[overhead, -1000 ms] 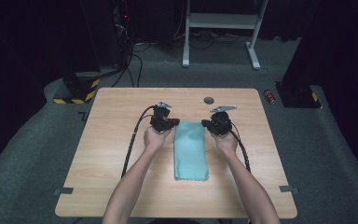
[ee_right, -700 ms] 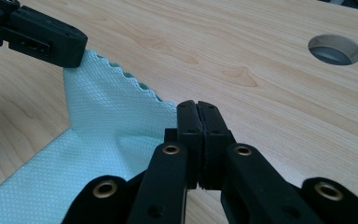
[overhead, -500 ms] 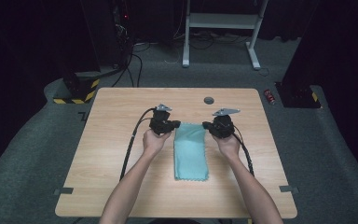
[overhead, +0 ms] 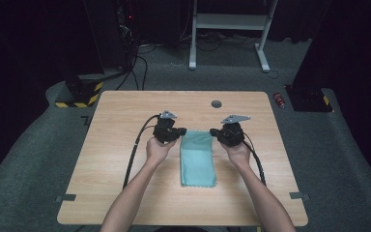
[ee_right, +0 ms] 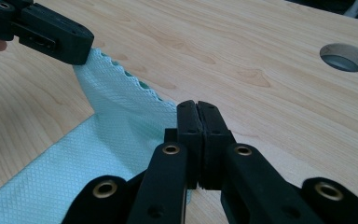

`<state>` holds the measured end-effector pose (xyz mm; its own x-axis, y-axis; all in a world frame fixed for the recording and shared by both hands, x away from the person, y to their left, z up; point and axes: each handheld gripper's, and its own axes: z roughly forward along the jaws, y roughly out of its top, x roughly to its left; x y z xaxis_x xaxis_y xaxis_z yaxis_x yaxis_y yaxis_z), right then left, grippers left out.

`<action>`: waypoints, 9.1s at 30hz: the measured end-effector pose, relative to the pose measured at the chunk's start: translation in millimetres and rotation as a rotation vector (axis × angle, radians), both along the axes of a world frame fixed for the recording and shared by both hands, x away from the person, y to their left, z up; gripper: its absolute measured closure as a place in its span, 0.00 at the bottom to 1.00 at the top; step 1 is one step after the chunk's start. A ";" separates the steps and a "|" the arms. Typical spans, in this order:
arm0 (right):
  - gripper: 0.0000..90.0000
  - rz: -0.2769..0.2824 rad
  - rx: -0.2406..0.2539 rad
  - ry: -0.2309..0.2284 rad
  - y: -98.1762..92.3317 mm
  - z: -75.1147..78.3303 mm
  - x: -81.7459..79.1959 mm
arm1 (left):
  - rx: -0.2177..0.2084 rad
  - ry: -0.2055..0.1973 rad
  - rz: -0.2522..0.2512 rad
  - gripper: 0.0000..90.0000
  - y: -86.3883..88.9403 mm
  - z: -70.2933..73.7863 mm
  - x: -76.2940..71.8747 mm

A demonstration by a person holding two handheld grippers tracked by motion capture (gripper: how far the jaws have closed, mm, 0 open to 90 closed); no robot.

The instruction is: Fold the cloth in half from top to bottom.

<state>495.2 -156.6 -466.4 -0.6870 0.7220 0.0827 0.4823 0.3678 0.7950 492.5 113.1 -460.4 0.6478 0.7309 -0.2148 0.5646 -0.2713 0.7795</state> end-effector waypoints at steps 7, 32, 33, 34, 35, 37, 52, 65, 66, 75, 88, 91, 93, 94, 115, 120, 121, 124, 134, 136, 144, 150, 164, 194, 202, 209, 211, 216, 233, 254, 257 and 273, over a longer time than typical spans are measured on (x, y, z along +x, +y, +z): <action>0.99 0.019 0.001 -0.014 1.1 2.8 -6.0 | -0.005 -0.004 -0.005 0.99 3.3 0.4 -5.6; 0.99 0.064 0.027 -0.044 -3.4 5.8 -26.6 | -0.018 -0.033 -0.044 0.99 7.7 4.1 -24.5; 0.99 0.065 0.029 -0.040 -3.6 5.8 -27.7 | -0.021 -0.032 -0.043 0.99 7.6 4.4 -25.7; 0.99 0.072 0.030 -0.044 -4.2 5.6 -28.1 | -0.021 -0.033 -0.046 0.99 7.6 4.8 -26.7; 0.99 0.073 0.034 -0.043 -4.9 5.5 -28.9 | -0.019 -0.036 -0.050 0.99 7.9 5.2 -27.5; 0.99 0.078 0.038 -0.043 -6.2 5.1 -30.5 | -0.022 -0.039 -0.055 0.99 7.2 5.8 -30.4; 0.99 0.109 0.050 -0.045 -11.8 3.5 -42.9 | -0.023 -0.051 -0.086 0.99 7.3 5.0 -44.9; 0.99 0.112 0.058 -0.027 -13.3 0.5 -52.8 | -0.042 -0.053 -0.084 0.99 8.0 -0.8 -55.6; 0.99 0.110 0.059 -0.026 -13.2 0.3 -54.0 | -0.047 -0.050 -0.082 0.99 7.7 -1.3 -56.3; 0.99 0.129 0.070 -0.023 -15.8 -1.8 -63.0 | -0.049 -0.053 -0.092 0.99 8.5 -3.4 -64.5; 0.99 0.150 0.077 -0.027 -16.8 -3.0 -74.3 | -0.050 -0.056 -0.107 0.99 10.3 -6.0 -76.6; 0.99 0.162 0.080 -0.029 -16.7 -3.4 -78.2 | -0.066 -0.058 -0.105 0.99 12.7 -6.9 -81.0; 0.99 0.170 0.079 -0.032 -16.4 -4.2 -81.1 | -0.054 -0.059 -0.107 0.99 12.6 -8.6 -84.2; 0.99 0.172 0.078 -0.031 -16.4 -4.7 -82.4 | -0.047 -0.059 -0.108 0.99 12.2 -9.4 -86.1; 0.99 0.214 0.085 -0.024 -20.9 -12.9 -101.7 | -0.023 -0.070 -0.138 0.99 9.8 -18.9 -106.9; 0.99 0.221 0.084 -0.020 -21.9 -15.0 -104.9 | -0.013 -0.073 -0.143 0.99 8.2 -19.5 -110.2; 0.99 0.223 0.087 -0.018 -22.4 -15.7 -105.2 | -0.009 -0.076 -0.145 0.99 7.9 -19.9 -110.7; 0.99 0.226 0.082 -0.010 -22.9 -18.0 -106.7 | 0.013 -0.078 -0.152 0.99 6.1 -22.5 -112.8; 0.99 0.245 0.042 -0.003 -23.4 -29.8 -113.0 | 0.039 -0.067 -0.168 0.99 1.4 -32.9 -120.2; 0.99 0.247 0.042 0.002 -23.8 -31.9 -114.3 | 0.041 -0.066 -0.169 0.99 0.7 -35.0 -121.9; 0.98 0.268 0.037 0.019 -24.2 -39.2 -118.9 | 0.074 -0.063 -0.179 0.99 -1.5 -42.8 -128.3; 0.98 0.281 0.030 0.032 -24.6 -43.5 -120.9 | 0.079 -0.055 -0.183 0.98 -2.6 -47.0 -132.6; 0.94 0.302 0.022 0.081 -28.6 -50.0 -122.4 | 0.108 -0.030 -0.204 0.98 -4.6 -53.9 -138.7; 0.72 0.245 -0.110 0.021 -15.2 -54.8 -130.3 | 0.209 -0.062 -0.162 0.65 -3.7 -58.2 -147.9; 0.78 0.235 -0.090 -0.004 -23.7 -48.9 -134.3 | 0.159 -0.058 -0.138 0.61 12.3 -51.1 -146.4; 0.95 0.159 -0.019 0.018 -8.0 -42.0 -96.5 | 0.158 -0.098 -0.066 0.62 -4.2 -44.4 -102.8; 0.95 0.125 0.000 0.041 -1.4 -44.3 -83.8 | 0.151 -0.104 -0.069 0.63 -11.9 -46.0 -93.2; 0.93 0.073 -0.013 0.057 10.5 -50.2 -60.4 | 0.186 -0.074 -0.025 0.64 -17.8 -54.6 -75.1; 0.98 0.068 -0.046 0.098 0.5 -54.2 -41.8 | 0.166 0.029 -0.012 0.87 -10.1 -55.8 -60.4; 0.99 0.007 -0.064 0.052 20.0 -44.8 -12.2 | 0.142 0.026 0.085 0.98 1.1 -56.5 -21.8; 0.98 -0.004 -0.074 0.069 22.4 -51.2 -8.9 | 0.135 0.026 0.091 0.97 0.5 -57.5 -21.8; 0.68 -0.058 0.038 0.058 -12.1 -39.3 -29.4 | 0.104 -0.035 0.158 0.56 31.2 -41.3 -53.3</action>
<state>465.8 -168.6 -505.7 -0.6370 0.7563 0.1492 0.5474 0.3076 0.7783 439.3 144.3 -501.7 0.5286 0.8414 -0.1118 0.5797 -0.2617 0.7717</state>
